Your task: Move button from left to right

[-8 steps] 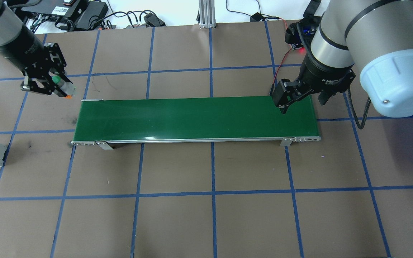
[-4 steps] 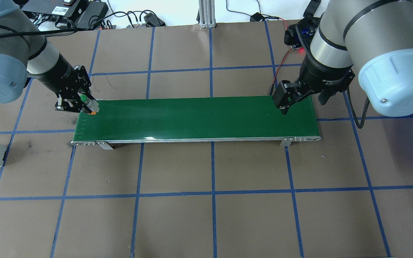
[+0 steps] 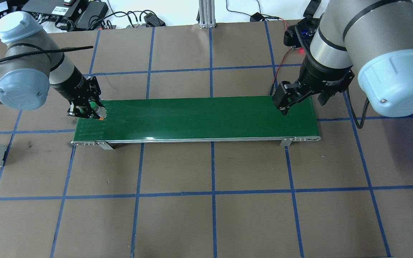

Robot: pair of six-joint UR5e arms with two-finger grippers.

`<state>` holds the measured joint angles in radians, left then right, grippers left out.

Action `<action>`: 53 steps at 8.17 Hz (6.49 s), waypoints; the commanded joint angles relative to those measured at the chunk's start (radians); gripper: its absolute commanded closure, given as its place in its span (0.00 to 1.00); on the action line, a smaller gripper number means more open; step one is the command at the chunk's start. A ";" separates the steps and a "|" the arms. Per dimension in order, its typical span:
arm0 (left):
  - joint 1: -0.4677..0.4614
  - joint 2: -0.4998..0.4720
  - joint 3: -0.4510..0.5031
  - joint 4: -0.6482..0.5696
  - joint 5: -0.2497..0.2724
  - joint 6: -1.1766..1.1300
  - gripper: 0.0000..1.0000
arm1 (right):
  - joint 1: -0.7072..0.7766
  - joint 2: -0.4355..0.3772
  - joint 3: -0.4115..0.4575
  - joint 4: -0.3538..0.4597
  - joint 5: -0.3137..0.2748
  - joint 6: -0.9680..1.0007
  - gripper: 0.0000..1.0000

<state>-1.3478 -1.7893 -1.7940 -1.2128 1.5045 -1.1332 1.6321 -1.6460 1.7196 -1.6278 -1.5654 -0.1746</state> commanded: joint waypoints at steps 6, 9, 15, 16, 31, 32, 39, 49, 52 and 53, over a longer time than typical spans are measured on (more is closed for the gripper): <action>0.013 -0.065 0.004 0.093 0.003 0.038 0.90 | 0.000 0.009 0.005 -0.003 0.010 0.001 0.00; 0.015 -0.065 -0.007 0.092 0.003 0.058 0.78 | 0.000 0.015 0.005 -0.010 0.011 0.001 0.00; 0.013 -0.052 -0.004 0.082 0.003 0.058 0.00 | -0.006 0.018 -0.002 -0.026 0.019 0.003 0.00; 0.013 -0.047 0.002 0.081 0.003 0.058 0.00 | -0.009 0.040 -0.005 -0.026 0.019 0.004 0.00; -0.220 0.189 0.378 -0.498 0.111 1.067 0.00 | -0.006 0.268 0.064 -0.280 0.242 0.481 0.00; -0.220 0.200 0.378 -0.498 0.111 1.067 0.00 | 0.023 0.272 0.063 -0.306 0.237 0.510 0.00; -0.217 0.200 0.380 -0.498 0.109 1.066 0.00 | 0.052 0.400 0.031 -0.466 0.228 0.499 0.05; -0.218 0.202 0.375 -0.498 0.108 1.066 0.00 | -0.306 0.249 -0.032 -0.174 -0.065 -0.414 1.00; -0.217 0.208 0.375 -0.498 0.109 1.066 0.00 | -0.609 0.201 -0.032 -0.150 -0.097 -1.011 1.00; -0.218 0.208 0.375 -0.498 0.109 1.066 0.00 | -0.711 0.199 -0.035 -0.159 -0.097 -1.227 1.00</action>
<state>-1.5650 -1.5831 -1.4175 -1.7104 1.6134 -0.0676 1.1093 -1.4360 1.6878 -1.7829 -1.6586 -1.0208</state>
